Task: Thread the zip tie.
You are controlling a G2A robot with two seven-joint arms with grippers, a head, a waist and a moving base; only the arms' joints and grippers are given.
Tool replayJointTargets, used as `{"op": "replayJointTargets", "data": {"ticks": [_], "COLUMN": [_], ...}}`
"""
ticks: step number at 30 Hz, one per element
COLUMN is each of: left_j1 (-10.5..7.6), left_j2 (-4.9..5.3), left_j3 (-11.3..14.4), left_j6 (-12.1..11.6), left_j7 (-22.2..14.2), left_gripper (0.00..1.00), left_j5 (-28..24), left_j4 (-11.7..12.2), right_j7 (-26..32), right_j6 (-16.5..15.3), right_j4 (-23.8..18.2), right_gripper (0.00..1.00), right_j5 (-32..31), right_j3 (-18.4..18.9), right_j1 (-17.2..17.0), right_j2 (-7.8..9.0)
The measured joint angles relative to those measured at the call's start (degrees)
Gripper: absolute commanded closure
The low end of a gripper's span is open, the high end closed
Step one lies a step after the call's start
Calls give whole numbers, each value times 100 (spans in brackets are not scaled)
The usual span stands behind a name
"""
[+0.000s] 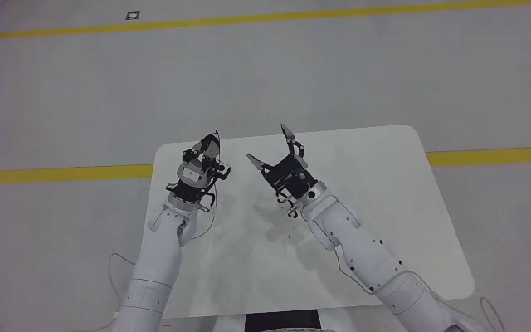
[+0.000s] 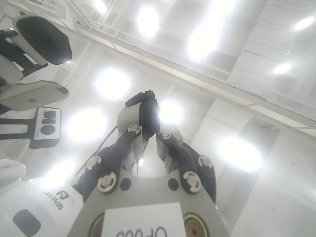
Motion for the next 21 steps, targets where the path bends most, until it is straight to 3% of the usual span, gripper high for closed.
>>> {"op": "replayJointTargets", "data": {"ticks": [7, 15, 21], "left_j1": [0, 0, 0], "left_j2": [0, 0, 0], "left_j3": [0, 0, 0], "left_j6": [0, 0, 0], "left_j7": [0, 0, 0], "left_gripper": [100, 100, 100], "left_j5": [0, 0, 0], "left_j4": [0, 0, 0], "right_j7": [115, 81, 53], "right_j6": [-83, -626, -706], "right_j4": [-205, -587, -607], "right_gripper": [0, 0, 0], "right_j5": [288, 456, 445], "right_j3": [621, 1424, 1483], "right_j1": [-287, -724, -748], "right_j2": [80, 224, 236]}}
